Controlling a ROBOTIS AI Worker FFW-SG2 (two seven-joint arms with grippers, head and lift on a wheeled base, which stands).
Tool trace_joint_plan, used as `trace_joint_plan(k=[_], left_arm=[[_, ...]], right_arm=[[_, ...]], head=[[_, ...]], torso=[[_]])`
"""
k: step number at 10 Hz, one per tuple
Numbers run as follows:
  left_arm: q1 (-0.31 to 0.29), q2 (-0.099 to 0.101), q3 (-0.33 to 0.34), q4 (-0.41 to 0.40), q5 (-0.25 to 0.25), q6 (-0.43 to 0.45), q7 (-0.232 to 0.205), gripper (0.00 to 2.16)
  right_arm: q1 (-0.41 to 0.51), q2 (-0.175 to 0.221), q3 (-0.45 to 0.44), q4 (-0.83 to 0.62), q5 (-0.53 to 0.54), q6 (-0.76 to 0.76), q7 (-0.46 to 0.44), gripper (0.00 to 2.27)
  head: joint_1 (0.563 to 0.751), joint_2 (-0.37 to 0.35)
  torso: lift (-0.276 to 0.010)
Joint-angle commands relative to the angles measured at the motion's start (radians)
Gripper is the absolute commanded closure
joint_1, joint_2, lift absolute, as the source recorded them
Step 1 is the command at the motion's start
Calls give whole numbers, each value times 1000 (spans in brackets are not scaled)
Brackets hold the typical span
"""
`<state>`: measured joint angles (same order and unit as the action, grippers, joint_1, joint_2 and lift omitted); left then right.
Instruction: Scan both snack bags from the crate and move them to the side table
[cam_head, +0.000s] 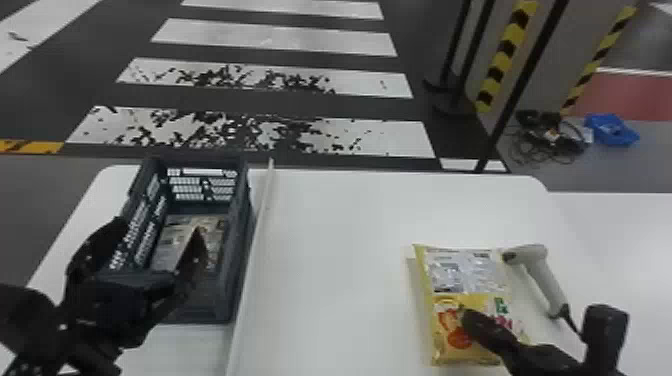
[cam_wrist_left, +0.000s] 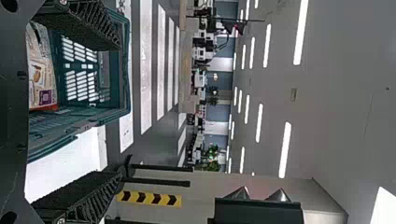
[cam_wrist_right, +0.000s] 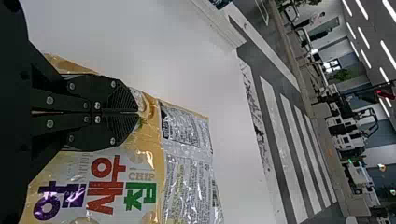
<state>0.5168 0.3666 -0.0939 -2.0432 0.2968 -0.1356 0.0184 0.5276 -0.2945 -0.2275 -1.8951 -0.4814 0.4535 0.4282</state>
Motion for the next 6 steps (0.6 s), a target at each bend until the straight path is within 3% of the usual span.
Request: trace_joint_plan(k=[1, 3, 4, 5, 6], left_arm=[[-1, 0, -1, 0, -1, 0, 0, 33], [-3, 0, -3, 0, -1, 0, 0, 33], [-1, -2, -3, -2, -1, 3, 2, 33], [3, -2, -3, -5, -2, 3, 2, 33], [11, -2, 0, -9, -5, 3, 2, 33]], right_arm=[[5, -11, -7, -6, -11, 0, 1, 2240], [17, -12, -21, -52, -59, 18, 1, 2236], [29, -6, -44, -124, -69, 80, -22, 1757], [26, -6, -78, -154, -69, 80, -43, 353], [-3, -20, -124, -147, -60, 80, -43, -2]], head=[[695, -107], [695, -113], [695, -112], [695, -109], [695, -115]], torso=[[-95], [-95], [-95], [-95], [-95]])
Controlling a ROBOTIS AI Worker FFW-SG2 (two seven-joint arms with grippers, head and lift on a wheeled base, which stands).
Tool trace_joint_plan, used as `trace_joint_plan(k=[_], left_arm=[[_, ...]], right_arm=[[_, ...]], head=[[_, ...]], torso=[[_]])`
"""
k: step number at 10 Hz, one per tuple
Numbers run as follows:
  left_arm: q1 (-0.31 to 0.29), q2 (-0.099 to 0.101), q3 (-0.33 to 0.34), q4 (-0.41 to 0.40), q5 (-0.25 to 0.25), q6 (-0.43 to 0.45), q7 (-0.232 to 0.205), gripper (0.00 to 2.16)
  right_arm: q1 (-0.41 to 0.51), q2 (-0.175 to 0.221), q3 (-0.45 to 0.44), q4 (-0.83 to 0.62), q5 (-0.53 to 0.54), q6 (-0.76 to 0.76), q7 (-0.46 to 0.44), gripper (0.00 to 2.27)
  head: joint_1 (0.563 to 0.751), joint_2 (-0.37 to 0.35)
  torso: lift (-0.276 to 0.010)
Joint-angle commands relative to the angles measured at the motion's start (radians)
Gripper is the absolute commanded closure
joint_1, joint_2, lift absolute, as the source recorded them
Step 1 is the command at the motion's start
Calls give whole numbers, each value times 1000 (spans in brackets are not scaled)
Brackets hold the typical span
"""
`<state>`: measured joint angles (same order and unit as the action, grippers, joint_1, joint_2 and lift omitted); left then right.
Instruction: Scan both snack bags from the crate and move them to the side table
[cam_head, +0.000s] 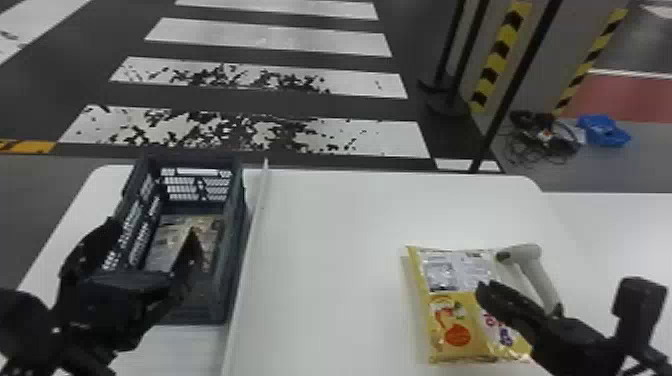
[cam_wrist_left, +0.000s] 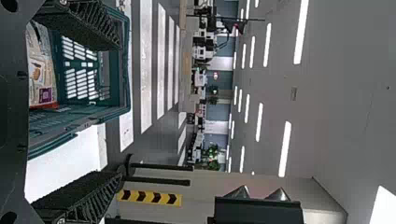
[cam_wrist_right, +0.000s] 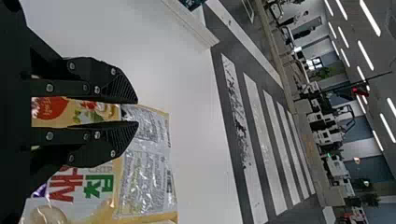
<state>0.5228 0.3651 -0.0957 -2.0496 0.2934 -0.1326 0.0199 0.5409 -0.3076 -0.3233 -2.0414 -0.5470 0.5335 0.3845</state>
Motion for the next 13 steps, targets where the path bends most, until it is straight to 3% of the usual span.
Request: trace_joint_plan(k=[1, 4, 6, 13], left_arm=[[11, 0, 8, -3, -2, -3, 0, 33], [19, -2, 21, -9, -7, -3, 0, 33], [40, -5, 37, -18, -10, -3, 0, 33], [88, -21, 60, -20, -30, -46, 0, 33]], right_arm=[[-33, -33, -46, 40, 13, -71, 2, -1], [-145, -100, -54, 267, 90, -209, -3, 33], [-213, -154, -2, 429, 108, -286, -1, 36], [-366, -199, 130, 730, 142, -411, 74, 80]], head=[[695, -140], [695, -217], [695, -271], [695, -272]], torso=[[-95], [-95], [-95], [-95]])
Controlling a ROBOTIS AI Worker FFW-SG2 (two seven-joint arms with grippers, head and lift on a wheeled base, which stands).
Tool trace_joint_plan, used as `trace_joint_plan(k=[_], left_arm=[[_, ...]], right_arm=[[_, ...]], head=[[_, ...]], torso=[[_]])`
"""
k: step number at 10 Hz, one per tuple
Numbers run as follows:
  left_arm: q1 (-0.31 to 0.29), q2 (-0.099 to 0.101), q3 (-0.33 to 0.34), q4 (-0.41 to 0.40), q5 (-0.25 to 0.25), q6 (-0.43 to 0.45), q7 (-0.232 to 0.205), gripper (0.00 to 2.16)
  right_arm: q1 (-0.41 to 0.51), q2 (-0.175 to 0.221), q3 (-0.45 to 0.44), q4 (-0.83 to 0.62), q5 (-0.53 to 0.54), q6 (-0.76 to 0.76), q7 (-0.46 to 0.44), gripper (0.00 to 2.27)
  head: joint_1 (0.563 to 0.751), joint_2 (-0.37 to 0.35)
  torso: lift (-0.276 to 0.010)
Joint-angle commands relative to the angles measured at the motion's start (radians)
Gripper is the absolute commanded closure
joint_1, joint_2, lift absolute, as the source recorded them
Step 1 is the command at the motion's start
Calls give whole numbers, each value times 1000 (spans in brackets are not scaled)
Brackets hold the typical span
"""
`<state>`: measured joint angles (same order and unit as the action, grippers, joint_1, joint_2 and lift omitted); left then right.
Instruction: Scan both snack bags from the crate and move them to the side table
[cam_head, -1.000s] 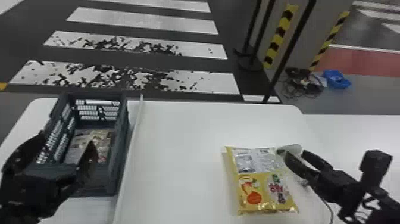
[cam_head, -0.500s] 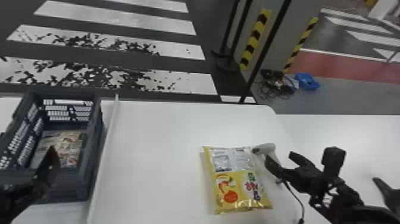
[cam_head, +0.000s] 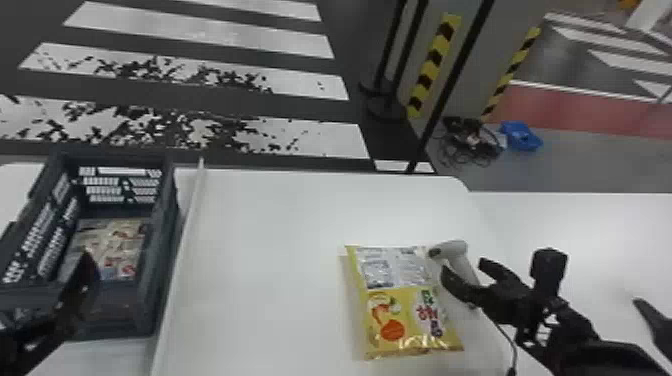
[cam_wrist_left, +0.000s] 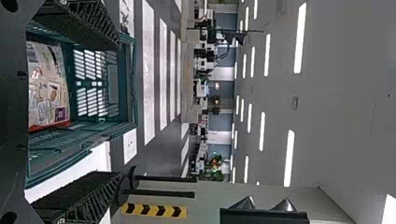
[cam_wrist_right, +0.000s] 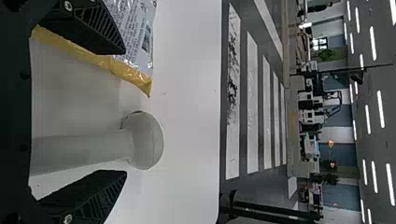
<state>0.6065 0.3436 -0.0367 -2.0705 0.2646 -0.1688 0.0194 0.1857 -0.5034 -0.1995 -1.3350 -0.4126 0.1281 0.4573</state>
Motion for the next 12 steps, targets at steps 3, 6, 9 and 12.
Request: trace_joint_plan(k=[3, 6, 9, 12], left_arm=[[18, 0, 11, 0, -1, -37, -1, 33], [22, 2, 11, -3, -1, -41, -3, 33], [24, 5, 6, -13, -5, -41, -3, 33], [33, 9, 6, -28, -5, -41, -3, 33]], right_arm=[[-46, -14, 40, 82, 32, 0, 8, 245], [-69, -33, 52, 97, 66, 43, -2, 2240], [-37, -46, 52, 97, 94, -40, -39, 2240], [21, -44, 11, 40, 63, -64, -106, 2240]], head=[[695, -272], [695, -280], [695, -292], [695, -320]], torso=[[-95], [-95], [-95], [-95]])
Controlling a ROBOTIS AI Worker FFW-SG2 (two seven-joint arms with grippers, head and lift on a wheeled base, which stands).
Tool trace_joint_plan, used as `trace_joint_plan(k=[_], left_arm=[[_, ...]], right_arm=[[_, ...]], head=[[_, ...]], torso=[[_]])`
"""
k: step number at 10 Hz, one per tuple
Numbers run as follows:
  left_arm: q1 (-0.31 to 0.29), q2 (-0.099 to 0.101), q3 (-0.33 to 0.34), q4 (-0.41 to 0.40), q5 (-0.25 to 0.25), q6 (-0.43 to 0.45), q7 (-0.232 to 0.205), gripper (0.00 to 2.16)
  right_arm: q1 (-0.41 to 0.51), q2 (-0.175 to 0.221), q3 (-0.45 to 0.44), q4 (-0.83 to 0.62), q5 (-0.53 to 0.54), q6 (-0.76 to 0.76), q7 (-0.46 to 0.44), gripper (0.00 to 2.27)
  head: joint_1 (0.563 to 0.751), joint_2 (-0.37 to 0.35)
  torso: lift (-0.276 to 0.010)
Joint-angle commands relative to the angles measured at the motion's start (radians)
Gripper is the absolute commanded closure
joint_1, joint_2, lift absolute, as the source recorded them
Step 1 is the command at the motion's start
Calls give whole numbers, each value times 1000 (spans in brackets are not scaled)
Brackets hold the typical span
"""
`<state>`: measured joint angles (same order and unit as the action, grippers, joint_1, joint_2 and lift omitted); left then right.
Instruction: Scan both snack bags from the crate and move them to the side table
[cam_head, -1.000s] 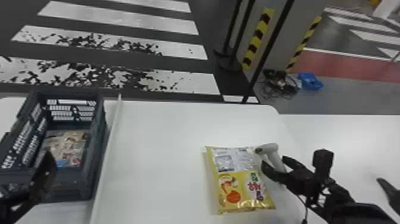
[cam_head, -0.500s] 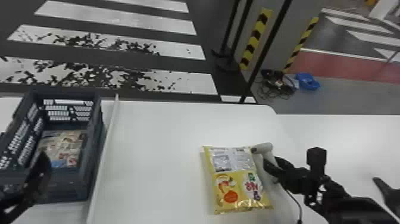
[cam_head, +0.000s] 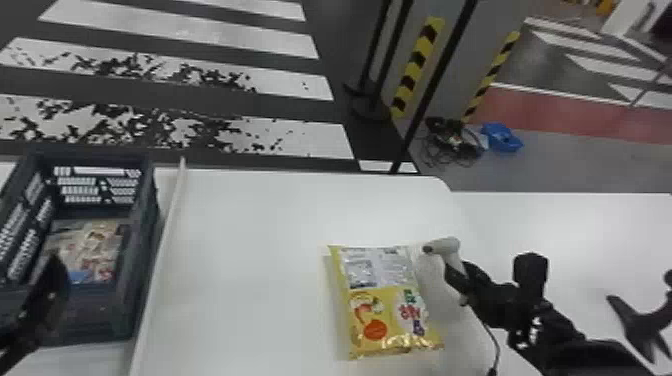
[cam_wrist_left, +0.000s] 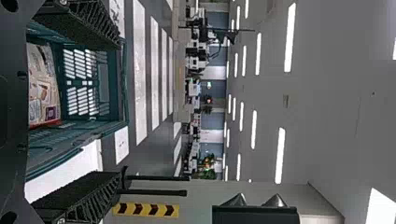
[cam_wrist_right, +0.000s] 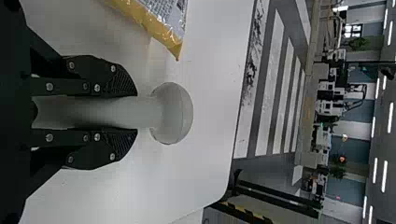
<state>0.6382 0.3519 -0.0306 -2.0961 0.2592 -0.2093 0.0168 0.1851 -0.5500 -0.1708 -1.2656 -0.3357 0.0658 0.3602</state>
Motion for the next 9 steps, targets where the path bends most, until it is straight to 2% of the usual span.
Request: trace_joint_plan(k=[1, 2, 4, 5, 6, 7, 9], left_arm=[[1, 1, 0, -4, 0, 0, 0, 33], [0, -1, -5, 1, 0, 0, 0, 33], [-22, -1, -32, 10, -6, 3, 2, 33], [-25, 2, -41, 11, -9, 3, 2, 33], [-28, 6, -43, 13, -9, 3, 3, 33], [-29, 7, -46, 13, -9, 3, 3, 33], [-32, 15, -51, 27, -8, -9, 3, 33]], right_arm=[[88, 9, -75, -147, -51, 53, -49, 2240], [154, 28, -148, -290, -111, 142, -78, 2240], [249, 144, -271, -604, -180, 366, -121, 2240], [283, 199, -299, -715, -224, 446, -127, 2240], [300, 231, -306, -793, -253, 569, -132, 2240], [320, 274, -305, -854, -235, 645, -145, 2240], [364, 306, -263, -905, -207, 639, -165, 2240]], head=[[695, -326], [695, -340], [695, -349], [695, -339], [695, -329], [695, -301], [695, -257]], torso=[[-95], [-95], [-95], [-95], [-95], [-95], [-95]])
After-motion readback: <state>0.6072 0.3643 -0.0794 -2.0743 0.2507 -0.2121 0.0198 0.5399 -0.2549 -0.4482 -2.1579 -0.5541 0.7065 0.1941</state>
